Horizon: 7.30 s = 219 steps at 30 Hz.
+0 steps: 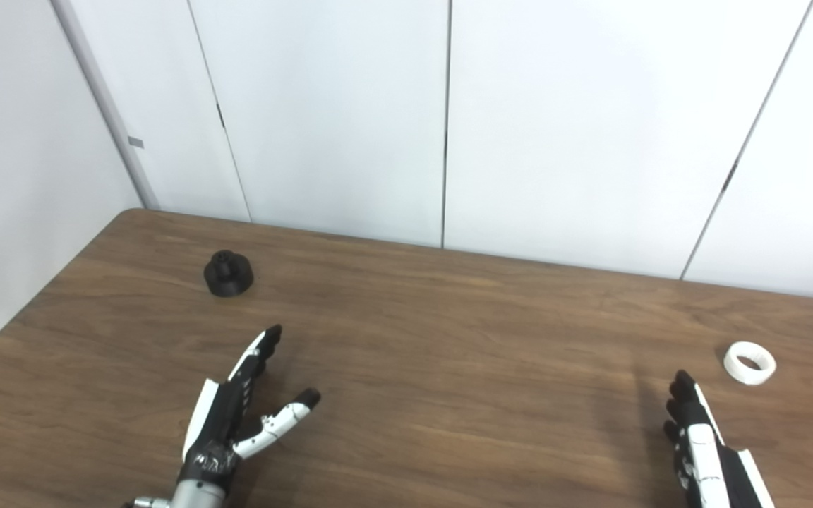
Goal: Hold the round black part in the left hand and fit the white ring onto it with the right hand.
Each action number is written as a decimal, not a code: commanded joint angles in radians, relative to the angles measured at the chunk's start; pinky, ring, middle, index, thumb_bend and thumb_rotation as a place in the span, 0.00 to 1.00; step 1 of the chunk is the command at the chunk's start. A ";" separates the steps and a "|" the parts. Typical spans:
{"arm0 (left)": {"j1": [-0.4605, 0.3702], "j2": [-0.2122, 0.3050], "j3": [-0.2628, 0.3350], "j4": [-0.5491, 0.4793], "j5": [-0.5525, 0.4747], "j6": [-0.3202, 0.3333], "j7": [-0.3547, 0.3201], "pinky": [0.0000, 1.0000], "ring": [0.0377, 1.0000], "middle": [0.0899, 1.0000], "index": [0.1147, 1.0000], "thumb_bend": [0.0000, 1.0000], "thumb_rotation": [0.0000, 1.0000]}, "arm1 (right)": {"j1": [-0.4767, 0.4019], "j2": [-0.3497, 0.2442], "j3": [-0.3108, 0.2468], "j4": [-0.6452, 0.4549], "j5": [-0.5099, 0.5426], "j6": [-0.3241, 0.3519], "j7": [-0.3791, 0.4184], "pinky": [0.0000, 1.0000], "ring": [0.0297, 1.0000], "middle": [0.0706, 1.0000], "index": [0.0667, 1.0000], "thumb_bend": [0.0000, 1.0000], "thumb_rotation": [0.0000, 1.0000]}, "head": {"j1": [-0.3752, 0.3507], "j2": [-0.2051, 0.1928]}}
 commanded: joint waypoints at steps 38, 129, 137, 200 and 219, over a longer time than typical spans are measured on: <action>-0.452 0.454 0.083 0.372 0.238 0.308 0.025 1.00 1.00 0.96 0.87 1.00 0.38 | -0.013 0.013 0.010 -0.121 -0.053 0.063 -0.027 1.00 1.00 1.00 1.00 0.40 1.00 | -0.021 0.031; -0.676 0.435 -0.071 0.848 0.125 0.142 0.143 0.92 0.90 0.75 0.42 0.52 0.05 | 0.020 -0.003 0.004 -0.096 -0.064 0.021 -0.028 1.00 1.00 1.00 1.00 0.45 1.00 | -0.068 0.053; -0.653 0.432 -0.057 0.806 0.106 0.154 0.128 0.93 0.90 0.75 0.42 0.52 0.05 | 0.018 0.002 0.008 -0.095 -0.066 0.020 -0.031 1.00 1.00 1.00 1.00 0.45 1.00 | -0.075 0.055; -0.118 0.215 -0.478 0.016 0.712 0.015 -0.073 1.00 0.85 0.73 0.42 0.52 0.06 | -0.025 0.073 0.026 -0.198 -0.137 0.118 -0.069 1.00 1.00 0.98 1.00 0.60 1.00 | -0.360 0.231; -0.057 0.214 -0.488 0.012 0.718 -0.014 -0.099 1.00 0.91 0.78 0.42 0.53 0.06 | -0.038 0.070 0.000 -0.246 -0.138 0.195 -0.073 1.00 0.99 0.98 1.00 0.64 1.00 | -0.415 0.279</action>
